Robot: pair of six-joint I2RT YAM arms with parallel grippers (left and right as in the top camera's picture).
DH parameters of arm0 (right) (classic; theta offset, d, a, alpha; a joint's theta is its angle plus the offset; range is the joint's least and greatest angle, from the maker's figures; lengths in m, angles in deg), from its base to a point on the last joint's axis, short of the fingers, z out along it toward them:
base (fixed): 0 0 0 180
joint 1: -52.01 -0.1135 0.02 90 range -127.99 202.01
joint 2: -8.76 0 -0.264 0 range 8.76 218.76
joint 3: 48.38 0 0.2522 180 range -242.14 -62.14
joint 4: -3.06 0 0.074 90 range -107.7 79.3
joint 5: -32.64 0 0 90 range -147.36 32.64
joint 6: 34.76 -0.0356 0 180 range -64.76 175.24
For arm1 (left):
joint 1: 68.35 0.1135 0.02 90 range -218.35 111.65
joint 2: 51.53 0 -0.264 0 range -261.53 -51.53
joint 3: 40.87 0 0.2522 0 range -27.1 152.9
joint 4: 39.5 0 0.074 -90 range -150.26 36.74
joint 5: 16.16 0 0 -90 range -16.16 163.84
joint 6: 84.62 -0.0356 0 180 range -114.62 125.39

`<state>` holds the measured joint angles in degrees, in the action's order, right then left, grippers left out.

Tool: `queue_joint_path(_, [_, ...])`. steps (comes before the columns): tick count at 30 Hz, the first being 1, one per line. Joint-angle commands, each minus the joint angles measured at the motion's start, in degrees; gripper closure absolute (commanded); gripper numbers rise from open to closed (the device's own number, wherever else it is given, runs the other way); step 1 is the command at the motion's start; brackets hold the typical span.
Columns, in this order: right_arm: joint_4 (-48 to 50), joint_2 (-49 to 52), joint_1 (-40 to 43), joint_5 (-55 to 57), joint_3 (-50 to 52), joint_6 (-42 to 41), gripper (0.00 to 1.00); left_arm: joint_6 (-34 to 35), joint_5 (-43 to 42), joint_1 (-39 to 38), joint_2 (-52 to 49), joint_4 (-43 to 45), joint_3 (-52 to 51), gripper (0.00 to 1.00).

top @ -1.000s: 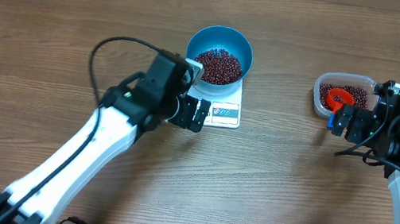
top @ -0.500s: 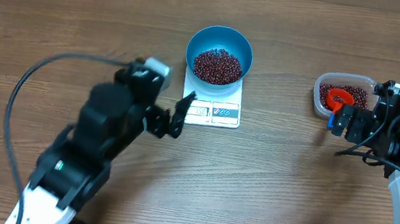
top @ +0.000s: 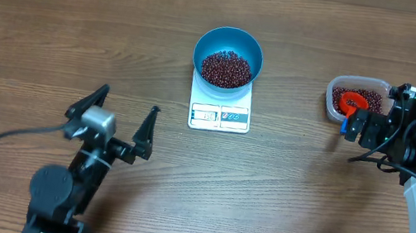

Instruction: Scoop item into bowl and weigh 150g on scale

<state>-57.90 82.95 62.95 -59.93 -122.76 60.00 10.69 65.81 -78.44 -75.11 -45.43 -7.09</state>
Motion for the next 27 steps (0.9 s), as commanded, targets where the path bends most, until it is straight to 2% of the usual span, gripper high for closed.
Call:
queue_joint_path(1, [0.15,-1.16,0.09,-0.07,-1.38,0.24,0.00,-1.46,-2.16,2.36,5.22,3.10,-4.79,0.00])
queue_joint_path(14, [0.15,-1.16,0.09,-0.07,-1.38,0.24,0.00,-1.46,-2.08,5.33,20.59,15.41,-19.91,0.00])
queue_joint_path(17, [0.15,-1.16,0.09,-0.07,-1.38,0.24,0.00,-1.51,-1.57,5.70,23.26,11.02,-19.74,0.01])
queue_joint_path(21, [0.15,-1.16,0.09,-0.07,-1.38,0.24,0.00,-1.51,-0.48,6.32,23.41,8.46,-19.74,0.00])
queue_joint_path(27, [0.15,-1.16,0.09,-0.07,-1.38,0.24,0.00,-1.53,3.56,6.38,23.41,-0.79,-19.74,0.00])
